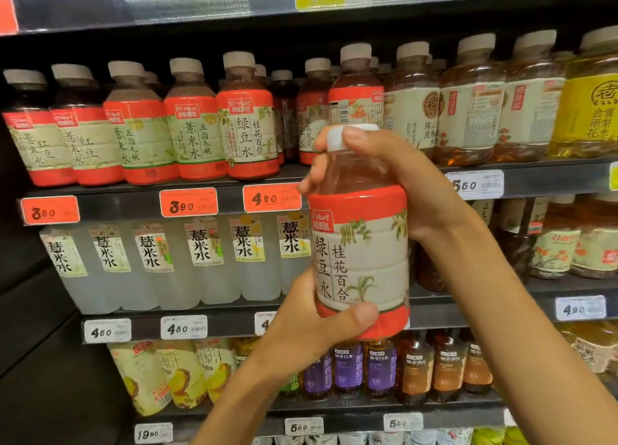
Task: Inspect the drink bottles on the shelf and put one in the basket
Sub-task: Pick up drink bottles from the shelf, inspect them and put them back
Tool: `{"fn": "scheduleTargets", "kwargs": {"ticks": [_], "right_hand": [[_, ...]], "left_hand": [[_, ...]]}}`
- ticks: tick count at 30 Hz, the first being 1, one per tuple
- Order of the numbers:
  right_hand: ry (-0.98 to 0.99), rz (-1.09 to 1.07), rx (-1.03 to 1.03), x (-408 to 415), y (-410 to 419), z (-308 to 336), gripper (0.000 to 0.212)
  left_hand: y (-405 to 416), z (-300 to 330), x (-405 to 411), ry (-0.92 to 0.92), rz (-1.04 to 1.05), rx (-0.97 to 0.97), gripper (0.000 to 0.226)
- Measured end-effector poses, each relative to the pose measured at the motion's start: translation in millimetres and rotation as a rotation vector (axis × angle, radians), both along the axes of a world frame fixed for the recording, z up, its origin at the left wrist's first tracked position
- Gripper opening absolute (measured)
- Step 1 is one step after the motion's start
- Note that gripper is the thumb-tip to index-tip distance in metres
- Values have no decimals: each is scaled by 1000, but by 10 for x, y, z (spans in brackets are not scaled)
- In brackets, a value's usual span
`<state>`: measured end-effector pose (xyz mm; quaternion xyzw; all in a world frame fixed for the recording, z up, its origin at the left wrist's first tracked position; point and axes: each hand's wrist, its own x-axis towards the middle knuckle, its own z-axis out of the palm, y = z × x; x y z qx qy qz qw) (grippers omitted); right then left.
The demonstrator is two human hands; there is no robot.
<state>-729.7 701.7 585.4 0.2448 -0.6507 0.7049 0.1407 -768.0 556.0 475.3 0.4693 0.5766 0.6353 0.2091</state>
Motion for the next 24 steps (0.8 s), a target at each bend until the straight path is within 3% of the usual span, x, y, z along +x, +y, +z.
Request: {"fn": "scheduleTargets", "kwargs": {"ticks": [4,9,12,15,19,21,24], "right_hand": [[33,-299,106,54,33,24,22],[23,-586,144,29,-76,-26,32],[-103,-471,106,20,16,16,44],[-207,-241,-65,-27,139,20,39],[-300,39,-304,-143,71,-69,37],[-287,26,-294,-163,40,-77,31],[-223,-137,-197,-119,47,-29,33]], "left_hand": [[20,45,31,-23,120,73,73],[132,42,113,15,258,69,69],[108,55,89,-60,225,67,63],[12,84,60,-226,107,77,53],[-1,76,55,-514,-197,138,71],[8,60,49,-582,-278,155,73],[-57,49,-42,-588,-238,117,95]]}}
